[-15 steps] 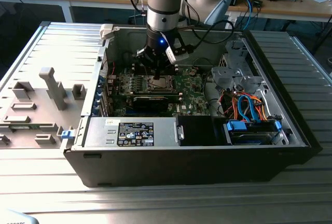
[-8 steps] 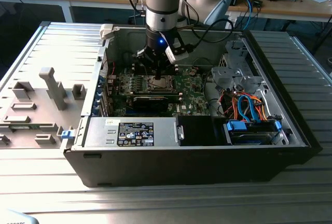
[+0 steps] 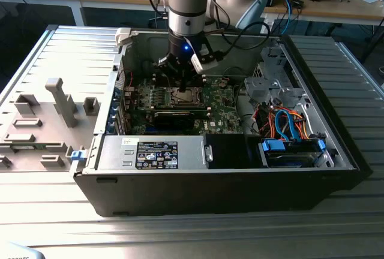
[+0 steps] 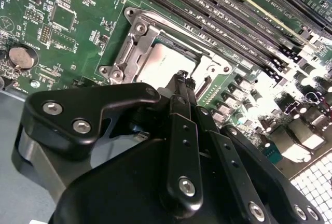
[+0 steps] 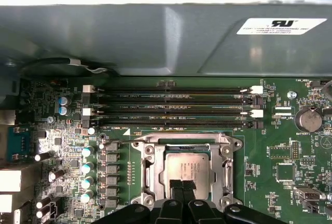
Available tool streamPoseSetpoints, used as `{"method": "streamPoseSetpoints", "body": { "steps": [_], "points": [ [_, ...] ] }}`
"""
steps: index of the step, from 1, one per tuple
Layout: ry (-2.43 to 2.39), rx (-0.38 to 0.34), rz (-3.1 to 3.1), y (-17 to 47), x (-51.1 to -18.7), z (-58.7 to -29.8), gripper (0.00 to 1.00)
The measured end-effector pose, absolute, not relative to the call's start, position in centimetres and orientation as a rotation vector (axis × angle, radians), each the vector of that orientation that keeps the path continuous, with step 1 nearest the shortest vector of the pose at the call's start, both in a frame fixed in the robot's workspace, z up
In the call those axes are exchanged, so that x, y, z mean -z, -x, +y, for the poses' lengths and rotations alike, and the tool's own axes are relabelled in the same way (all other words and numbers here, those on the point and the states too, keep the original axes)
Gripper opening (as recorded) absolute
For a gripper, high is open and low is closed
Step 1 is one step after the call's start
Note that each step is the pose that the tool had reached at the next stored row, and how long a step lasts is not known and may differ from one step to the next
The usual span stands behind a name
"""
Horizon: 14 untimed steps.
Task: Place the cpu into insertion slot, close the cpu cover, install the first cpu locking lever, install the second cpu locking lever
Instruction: 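Install the first cpu locking lever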
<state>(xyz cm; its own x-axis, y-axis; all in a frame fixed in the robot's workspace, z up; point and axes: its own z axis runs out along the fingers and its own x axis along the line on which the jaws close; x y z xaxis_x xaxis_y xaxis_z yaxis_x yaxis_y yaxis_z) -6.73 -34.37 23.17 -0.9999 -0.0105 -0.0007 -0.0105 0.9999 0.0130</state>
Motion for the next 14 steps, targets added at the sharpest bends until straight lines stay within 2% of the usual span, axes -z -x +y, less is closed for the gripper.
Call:
{"method": "streamPoseSetpoints", "body": {
  "steps": [14],
  "points": [
    [0.017,-0.020,3.118,9.8,-24.7,-33.9,0.11]
  ]
}}
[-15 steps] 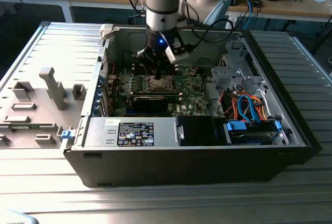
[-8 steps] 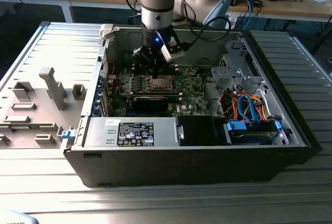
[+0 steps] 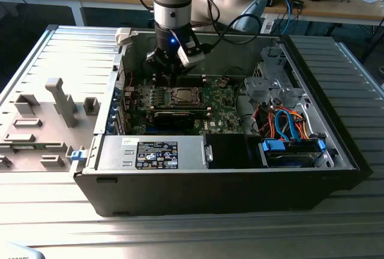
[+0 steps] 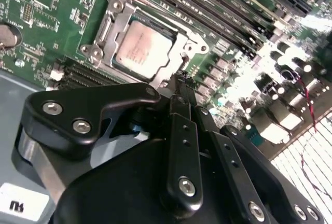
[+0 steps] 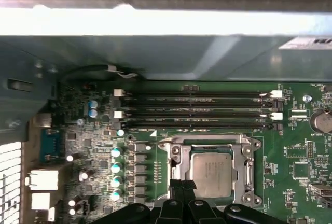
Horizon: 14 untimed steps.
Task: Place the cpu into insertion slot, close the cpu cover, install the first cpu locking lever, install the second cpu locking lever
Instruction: 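Install the first cpu locking lever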
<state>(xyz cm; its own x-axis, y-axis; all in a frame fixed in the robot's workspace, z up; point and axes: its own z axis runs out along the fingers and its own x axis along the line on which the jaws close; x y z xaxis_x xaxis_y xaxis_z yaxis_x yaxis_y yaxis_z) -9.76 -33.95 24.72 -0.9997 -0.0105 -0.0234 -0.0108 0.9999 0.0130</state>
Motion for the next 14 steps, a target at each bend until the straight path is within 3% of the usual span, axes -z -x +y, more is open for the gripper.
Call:
{"method": "streamPoseSetpoints", "body": {
  "steps": [14],
  "points": [
    [0.018,-0.020,3.107,12.7,-25.3,-31.9,0.11]
  ]
}}
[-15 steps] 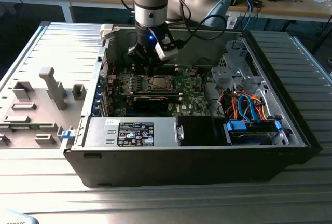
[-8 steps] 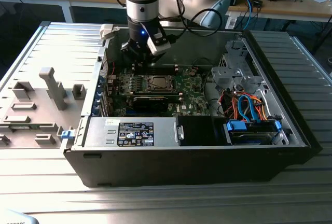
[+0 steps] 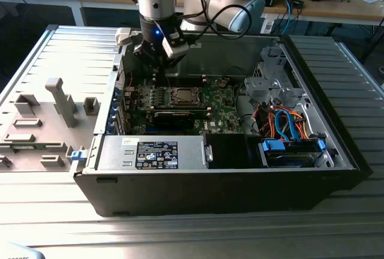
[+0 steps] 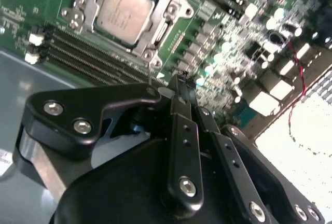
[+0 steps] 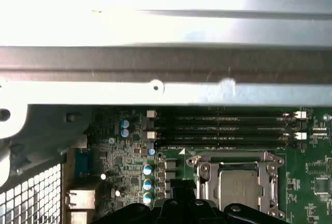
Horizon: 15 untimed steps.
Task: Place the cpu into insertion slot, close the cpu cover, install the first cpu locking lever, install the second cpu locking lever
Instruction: 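Install the first cpu locking lever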
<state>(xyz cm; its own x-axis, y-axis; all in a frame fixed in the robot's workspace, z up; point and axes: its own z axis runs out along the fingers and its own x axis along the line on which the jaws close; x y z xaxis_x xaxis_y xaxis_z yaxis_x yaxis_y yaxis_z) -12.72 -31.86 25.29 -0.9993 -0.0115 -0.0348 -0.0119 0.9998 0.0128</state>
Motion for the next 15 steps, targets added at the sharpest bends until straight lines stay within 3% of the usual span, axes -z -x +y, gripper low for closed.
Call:
{"method": "streamPoseSetpoints", "body": {
  "steps": [15],
  "points": [
    [0.026,-0.030,3.106,13.5,-26.4,-30.8,0.11]
  ]
}}
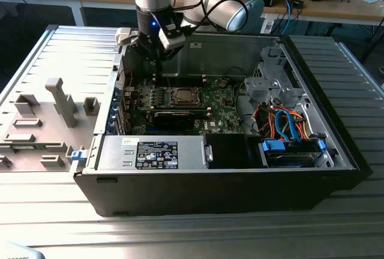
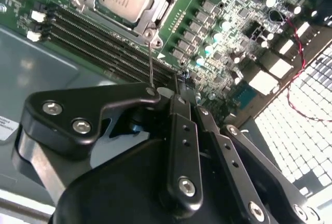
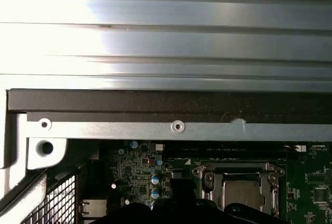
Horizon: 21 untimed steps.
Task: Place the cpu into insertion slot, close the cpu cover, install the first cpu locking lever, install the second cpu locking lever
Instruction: 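Install the first cpu locking lever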
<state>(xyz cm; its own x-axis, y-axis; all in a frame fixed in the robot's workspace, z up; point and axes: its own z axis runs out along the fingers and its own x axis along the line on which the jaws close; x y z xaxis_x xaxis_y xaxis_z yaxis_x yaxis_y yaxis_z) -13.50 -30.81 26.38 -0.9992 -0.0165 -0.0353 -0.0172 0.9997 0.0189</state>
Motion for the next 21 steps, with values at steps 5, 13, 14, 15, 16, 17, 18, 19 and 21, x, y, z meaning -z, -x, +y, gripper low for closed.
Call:
{"method": "streamPoseSetpoints", "body": {
  "steps": [5,13,14,15,16,17,18,19,21],
  "points": [
    [0.025,-0.030,3.107,12.9,-26.3,-30.8,0.11],
    [0.026,-0.030,3.108,12.1,-26.3,-30.8,0.11],
    [0.026,-0.030,3.108,12.1,-26.3,-30.8,0.11],
    [0.026,-0.030,3.108,12.0,-26.2,-30.8,0.11],
    [0.026,-0.030,3.108,12.1,-26.2,-30.8,0.11],
    [0.026,-0.030,3.108,12.1,-26.2,-30.8,0.11],
    [0.026,-0.030,3.108,12.0,-26.2,-30.8,0.11],
    [0.026,-0.030,3.108,12.1,-26.1,-30.8,0.11],
    [0.026,-0.030,3.108,12.1,-26.1,-30.8,0.11]
  ]
}}
